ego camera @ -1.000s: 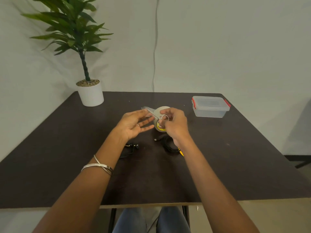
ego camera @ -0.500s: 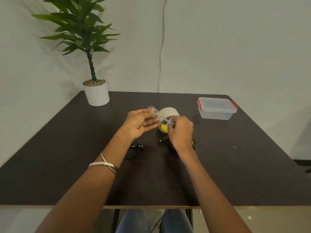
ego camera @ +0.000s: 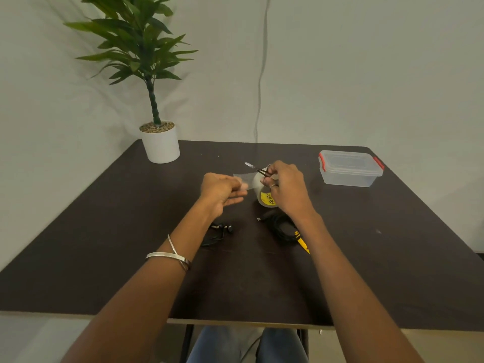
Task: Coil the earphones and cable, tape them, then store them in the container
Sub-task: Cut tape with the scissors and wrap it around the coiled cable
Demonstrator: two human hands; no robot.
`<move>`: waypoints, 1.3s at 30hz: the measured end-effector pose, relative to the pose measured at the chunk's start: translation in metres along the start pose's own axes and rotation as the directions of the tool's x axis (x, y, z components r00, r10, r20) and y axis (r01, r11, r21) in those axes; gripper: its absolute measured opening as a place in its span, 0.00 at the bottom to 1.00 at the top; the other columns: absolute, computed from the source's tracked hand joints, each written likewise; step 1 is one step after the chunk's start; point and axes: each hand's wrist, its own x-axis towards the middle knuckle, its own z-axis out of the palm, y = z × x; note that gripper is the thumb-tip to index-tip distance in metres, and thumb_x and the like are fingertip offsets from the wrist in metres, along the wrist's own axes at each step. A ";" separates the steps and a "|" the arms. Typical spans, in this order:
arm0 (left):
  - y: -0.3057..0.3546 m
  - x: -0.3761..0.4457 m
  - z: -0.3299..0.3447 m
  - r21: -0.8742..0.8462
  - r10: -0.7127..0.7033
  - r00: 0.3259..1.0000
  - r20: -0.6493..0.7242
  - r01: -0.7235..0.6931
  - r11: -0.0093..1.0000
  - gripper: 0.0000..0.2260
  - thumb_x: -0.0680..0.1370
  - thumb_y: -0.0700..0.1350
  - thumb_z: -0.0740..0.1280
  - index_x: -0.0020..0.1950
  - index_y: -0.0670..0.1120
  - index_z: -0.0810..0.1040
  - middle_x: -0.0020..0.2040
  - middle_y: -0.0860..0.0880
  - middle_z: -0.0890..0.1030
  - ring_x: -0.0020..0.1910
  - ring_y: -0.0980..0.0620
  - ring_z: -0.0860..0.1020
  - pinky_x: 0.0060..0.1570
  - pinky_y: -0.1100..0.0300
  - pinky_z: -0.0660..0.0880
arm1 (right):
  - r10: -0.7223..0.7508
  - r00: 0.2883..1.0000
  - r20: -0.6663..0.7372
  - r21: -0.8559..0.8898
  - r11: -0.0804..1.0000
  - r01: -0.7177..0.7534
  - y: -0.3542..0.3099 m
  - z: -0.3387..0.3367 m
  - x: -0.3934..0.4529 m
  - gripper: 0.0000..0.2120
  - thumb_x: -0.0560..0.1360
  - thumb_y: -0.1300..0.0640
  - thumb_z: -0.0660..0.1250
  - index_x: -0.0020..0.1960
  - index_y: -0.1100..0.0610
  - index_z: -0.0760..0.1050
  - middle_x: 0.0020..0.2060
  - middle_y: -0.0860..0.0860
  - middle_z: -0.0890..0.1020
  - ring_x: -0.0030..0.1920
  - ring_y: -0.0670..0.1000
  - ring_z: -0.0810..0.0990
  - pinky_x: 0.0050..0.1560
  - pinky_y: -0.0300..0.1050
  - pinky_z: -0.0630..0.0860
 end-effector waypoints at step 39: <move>0.004 -0.003 0.025 -0.359 -0.107 0.978 0.182 0.167 0.918 0.08 0.74 0.34 0.69 0.53 0.35 0.80 0.36 0.44 0.81 0.39 0.48 0.81 0.52 0.42 0.78 | 0.187 0.686 0.703 0.478 0.591 -0.650 -0.002 -0.030 -0.043 0.18 0.76 0.46 0.67 0.40 0.62 0.76 0.33 0.58 0.81 0.25 0.47 0.70 0.21 0.36 0.58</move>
